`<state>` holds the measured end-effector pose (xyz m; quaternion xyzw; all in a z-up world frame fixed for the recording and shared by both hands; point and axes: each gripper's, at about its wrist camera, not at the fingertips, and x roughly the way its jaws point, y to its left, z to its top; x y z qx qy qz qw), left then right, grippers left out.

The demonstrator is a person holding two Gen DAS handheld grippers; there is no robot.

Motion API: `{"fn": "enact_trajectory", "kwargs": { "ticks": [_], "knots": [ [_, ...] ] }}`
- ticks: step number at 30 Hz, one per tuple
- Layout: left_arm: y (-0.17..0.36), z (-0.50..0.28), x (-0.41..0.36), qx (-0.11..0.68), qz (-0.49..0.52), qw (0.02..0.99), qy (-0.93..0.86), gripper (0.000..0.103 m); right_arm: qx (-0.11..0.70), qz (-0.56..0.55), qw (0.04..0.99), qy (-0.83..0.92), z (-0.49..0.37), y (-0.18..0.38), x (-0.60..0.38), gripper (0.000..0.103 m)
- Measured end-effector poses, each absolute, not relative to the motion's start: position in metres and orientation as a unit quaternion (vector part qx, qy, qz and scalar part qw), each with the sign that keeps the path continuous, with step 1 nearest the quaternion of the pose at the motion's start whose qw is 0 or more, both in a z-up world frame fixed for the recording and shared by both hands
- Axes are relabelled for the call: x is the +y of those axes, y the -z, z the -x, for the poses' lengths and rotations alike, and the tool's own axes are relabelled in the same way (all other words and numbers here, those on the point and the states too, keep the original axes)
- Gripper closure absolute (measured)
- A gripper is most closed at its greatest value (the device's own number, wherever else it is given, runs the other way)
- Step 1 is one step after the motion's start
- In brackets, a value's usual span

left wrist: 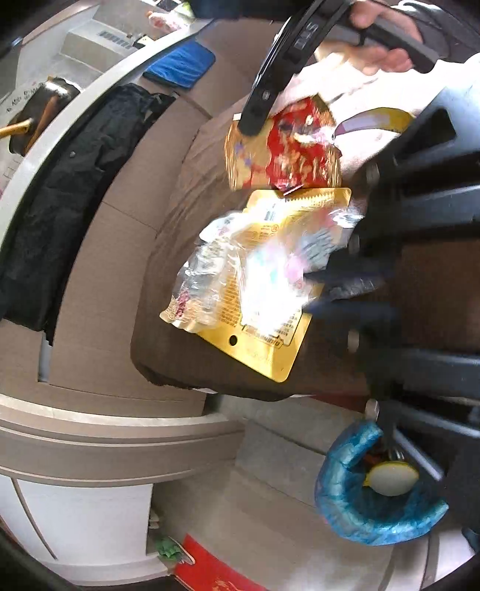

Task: Collect trash
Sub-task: 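Grasp the clear plastic packet with the left gripper while the right gripper grasps the red-gold wrapper, then carry both wrappers over the bin and open both grippers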

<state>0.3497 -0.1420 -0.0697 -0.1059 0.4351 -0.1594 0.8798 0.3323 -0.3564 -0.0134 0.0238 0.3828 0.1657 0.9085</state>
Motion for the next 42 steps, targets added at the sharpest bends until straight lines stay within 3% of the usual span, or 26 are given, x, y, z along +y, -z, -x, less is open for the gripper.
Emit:
{"fn": "enact_trajectory", "kwargs": {
  "ticks": [3, 16, 29, 35, 42],
  "knots": [
    [0.068, -0.342, -0.143, 0.428, 0.103, 0.885, 0.151, 0.102, 0.377, -0.022, 0.913, -0.157, -0.321, 0.009, -0.365, 0.095],
    [0.013, -0.264, -0.114, 0.377, 0.029, 0.913, 0.154, 0.103, 0.324, -0.025, 0.938, -0.123, -0.263, -0.032, -0.365, 0.095],
    [-0.045, -0.164, -0.015, 0.318, 0.003, 0.943, 0.095, 0.103, 0.287, -0.010, 0.941, -0.178, -0.181, -0.068, -0.260, 0.096],
    [-0.046, -0.145, 0.037, 0.316, 0.022, 0.946, 0.067, 0.103, 0.280, 0.016, 0.936, -0.213, -0.168, -0.074, -0.192, 0.096],
    [-0.012, -0.144, 0.082, 0.336, 0.048, 0.940, 0.037, 0.103, 0.309, 0.018, 0.920, -0.239, -0.183, -0.055, -0.132, 0.095]
  ]
}}
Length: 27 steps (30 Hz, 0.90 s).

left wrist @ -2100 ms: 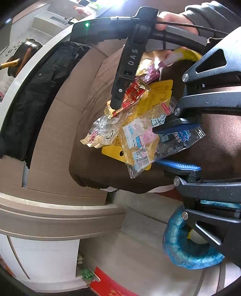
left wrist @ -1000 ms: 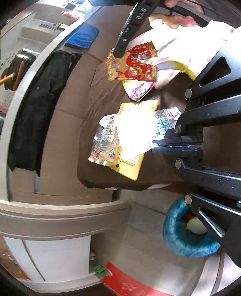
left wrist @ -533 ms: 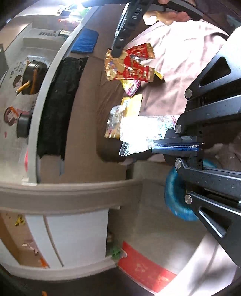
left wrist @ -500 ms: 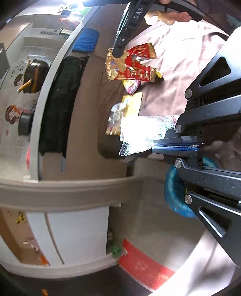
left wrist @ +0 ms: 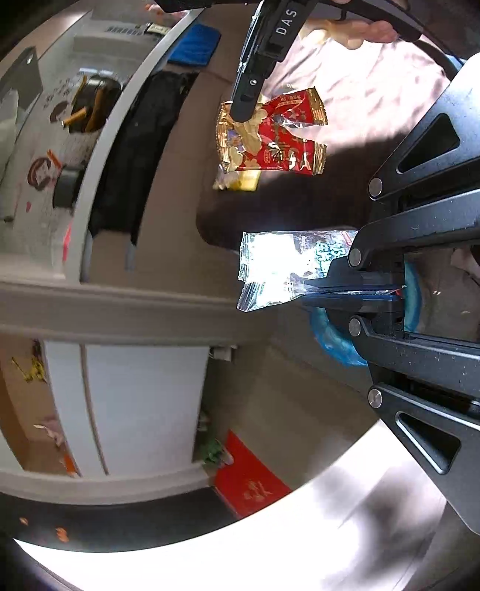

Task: Collect trash
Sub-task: 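Carry both wrappers over the bin and open both grippers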

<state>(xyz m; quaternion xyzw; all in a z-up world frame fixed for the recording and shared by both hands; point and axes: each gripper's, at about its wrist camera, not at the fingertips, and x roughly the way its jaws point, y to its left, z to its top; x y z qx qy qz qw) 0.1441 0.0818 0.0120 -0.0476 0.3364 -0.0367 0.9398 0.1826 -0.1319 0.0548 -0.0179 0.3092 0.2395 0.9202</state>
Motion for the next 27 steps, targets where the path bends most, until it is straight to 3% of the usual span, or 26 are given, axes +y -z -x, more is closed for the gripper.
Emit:
{"fn": "enact_trajectory", "kwargs": {
  "ticks": [9, 18, 27],
  "knots": [
    [0.053, -0.165, 0.121, 0.386, 0.092, 0.918, 0.024, 0.103, 0.379, 0.015, 0.896, -0.232, -0.215, -0.004, -0.081, 0.095],
    [0.143, -0.214, 0.147, 0.465, 0.124, 0.876, 0.028, 0.103, 0.510, 0.005, 0.841, -0.180, -0.273, 0.077, -0.042, 0.095],
    [0.186, -0.255, 0.141, 0.495, 0.152, 0.854, 0.045, 0.103, 0.541, 0.053, 0.826, -0.151, -0.303, 0.117, -0.019, 0.094]
  ]
}}
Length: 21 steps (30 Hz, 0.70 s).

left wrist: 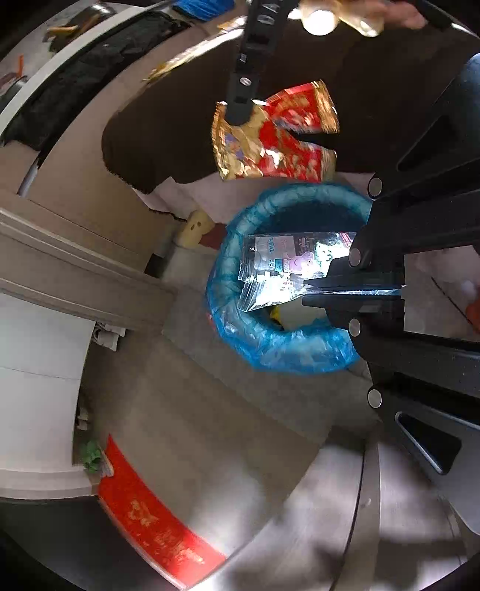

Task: Collect trash
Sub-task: 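Carry both wrappers over the bin and open both grippers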

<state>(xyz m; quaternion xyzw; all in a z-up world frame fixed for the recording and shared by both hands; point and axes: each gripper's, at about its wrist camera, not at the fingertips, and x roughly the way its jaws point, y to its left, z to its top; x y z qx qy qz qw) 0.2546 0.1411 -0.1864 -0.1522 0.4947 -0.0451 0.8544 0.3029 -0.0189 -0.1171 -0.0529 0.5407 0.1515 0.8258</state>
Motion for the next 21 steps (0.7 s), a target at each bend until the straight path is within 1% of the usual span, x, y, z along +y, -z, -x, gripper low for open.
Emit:
{"fn": "enact_trajectory", "kwargs": {
  "ticks": [4, 5, 6, 7, 8, 9, 11, 13, 17, 21],
  "knots": [
    [0.189, -0.262, 0.146, 0.497, 0.169, 0.850, 0.045, 0.100, 0.551, 0.051, 0.819, -0.151, -0.308, 0.125, -0.019, 0.092],
    [0.190, -0.263, 0.149, 0.496, 0.173, 0.850, 0.046, 0.100, 0.555, 0.049, 0.817, -0.149, -0.309, 0.127, -0.020, 0.090],
    [0.190, -0.264, 0.149, 0.496, 0.176, 0.849, 0.047, 0.100, 0.555, 0.047, 0.817, -0.148, -0.309, 0.129, -0.021, 0.086],
    [0.189, -0.264, 0.149, 0.496, 0.178, 0.849, 0.047, 0.097, 0.555, 0.045, 0.818, -0.147, -0.310, 0.129, -0.022, 0.082],
    [0.189, -0.264, 0.150, 0.495, 0.179, 0.849, 0.047, 0.093, 0.554, 0.041, 0.818, -0.147, -0.310, 0.130, -0.023, 0.081],
    [0.189, -0.264, 0.150, 0.494, 0.180, 0.849, 0.046, 0.091, 0.554, 0.036, 0.819, -0.148, -0.310, 0.130, -0.025, 0.080],
    [0.187, -0.264, 0.149, 0.495, 0.179, 0.849, 0.048, 0.082, 0.555, 0.029, 0.818, -0.150, -0.310, 0.129, -0.028, 0.080],
    [0.184, -0.262, 0.147, 0.495, 0.180, 0.849, 0.052, 0.079, 0.554, 0.027, 0.819, -0.150, -0.310, 0.127, -0.030, 0.080],
    [0.175, -0.261, 0.141, 0.493, 0.179, 0.850, 0.058, 0.079, 0.541, 0.027, 0.826, -0.155, -0.306, 0.116, -0.035, 0.080],
    [0.155, -0.257, 0.134, 0.481, 0.173, 0.857, 0.062, 0.079, 0.521, 0.026, 0.838, -0.163, -0.296, 0.093, -0.044, 0.080]
  ]
}}
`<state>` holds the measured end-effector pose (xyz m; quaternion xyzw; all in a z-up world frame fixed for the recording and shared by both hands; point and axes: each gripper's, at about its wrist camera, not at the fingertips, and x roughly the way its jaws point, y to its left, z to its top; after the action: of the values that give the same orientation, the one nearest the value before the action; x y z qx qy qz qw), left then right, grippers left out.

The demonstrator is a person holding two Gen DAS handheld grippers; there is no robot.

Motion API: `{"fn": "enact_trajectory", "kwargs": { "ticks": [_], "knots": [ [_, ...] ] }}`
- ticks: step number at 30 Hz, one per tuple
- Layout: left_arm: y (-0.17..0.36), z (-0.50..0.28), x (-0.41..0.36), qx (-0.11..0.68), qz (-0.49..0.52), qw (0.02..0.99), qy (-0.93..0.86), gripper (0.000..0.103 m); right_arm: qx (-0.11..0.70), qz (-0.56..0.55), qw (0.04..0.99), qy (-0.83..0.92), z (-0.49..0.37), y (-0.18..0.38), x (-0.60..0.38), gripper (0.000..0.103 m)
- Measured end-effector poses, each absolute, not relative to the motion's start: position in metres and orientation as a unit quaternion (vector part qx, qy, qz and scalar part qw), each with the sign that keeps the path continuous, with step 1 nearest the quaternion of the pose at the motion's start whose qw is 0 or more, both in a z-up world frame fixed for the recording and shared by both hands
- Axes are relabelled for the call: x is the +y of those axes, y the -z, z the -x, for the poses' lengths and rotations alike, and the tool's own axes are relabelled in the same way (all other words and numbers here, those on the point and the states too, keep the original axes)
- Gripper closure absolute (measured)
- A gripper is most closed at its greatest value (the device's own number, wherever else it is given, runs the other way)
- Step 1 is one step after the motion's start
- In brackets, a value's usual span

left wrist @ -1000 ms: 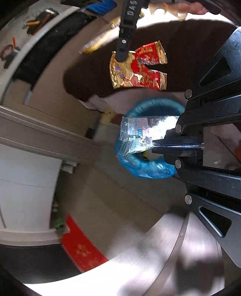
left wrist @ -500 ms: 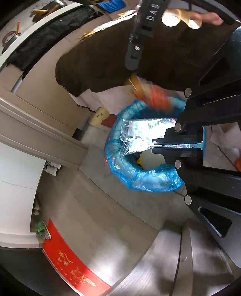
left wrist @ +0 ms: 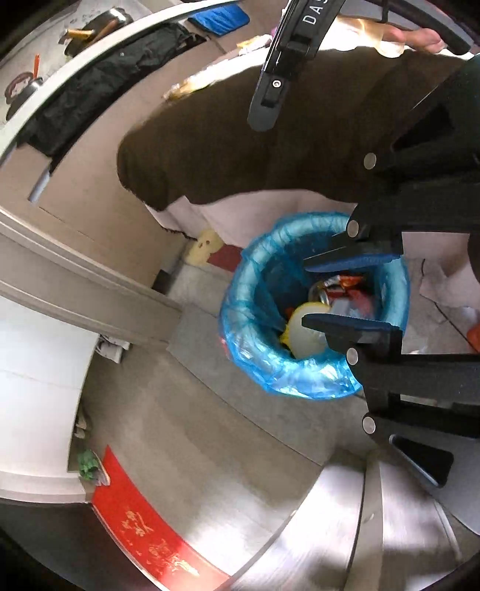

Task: Collect trash
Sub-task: 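Carry both wrappers over the bin and open both grippers, then move both grippers back over the sofa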

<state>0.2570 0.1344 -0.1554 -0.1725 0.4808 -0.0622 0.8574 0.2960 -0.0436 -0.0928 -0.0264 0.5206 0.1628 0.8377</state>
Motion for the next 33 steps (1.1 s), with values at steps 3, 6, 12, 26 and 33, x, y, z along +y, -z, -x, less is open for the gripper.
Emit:
{"fn": "enact_trajectory", "kwargs": {
  "ticks": [3, 6, 12, 26, 33],
  "knots": [
    [0.131, -0.254, 0.128, 0.467, 0.167, 0.866, 0.066, 0.079, 0.497, 0.021, 0.851, -0.168, -0.288, 0.070, -0.054, 0.080],
    [0.108, -0.252, 0.117, 0.454, 0.156, 0.874, 0.074, 0.079, 0.467, 0.011, 0.867, -0.172, -0.278, 0.045, -0.070, 0.080],
    [0.066, -0.245, 0.065, 0.433, 0.125, 0.886, 0.105, 0.079, 0.392, -0.007, 0.906, -0.160, -0.249, -0.007, -0.127, 0.074],
    [0.027, -0.259, -0.073, 0.403, 0.066, 0.894, 0.186, 0.079, 0.363, -0.085, 0.926, -0.051, -0.231, -0.023, -0.311, 0.062],
    [0.033, -0.273, -0.104, 0.406, 0.050, 0.890, 0.202, 0.079, 0.389, -0.141, 0.910, -0.028, -0.251, 0.007, -0.371, 0.061]
  ]
}}
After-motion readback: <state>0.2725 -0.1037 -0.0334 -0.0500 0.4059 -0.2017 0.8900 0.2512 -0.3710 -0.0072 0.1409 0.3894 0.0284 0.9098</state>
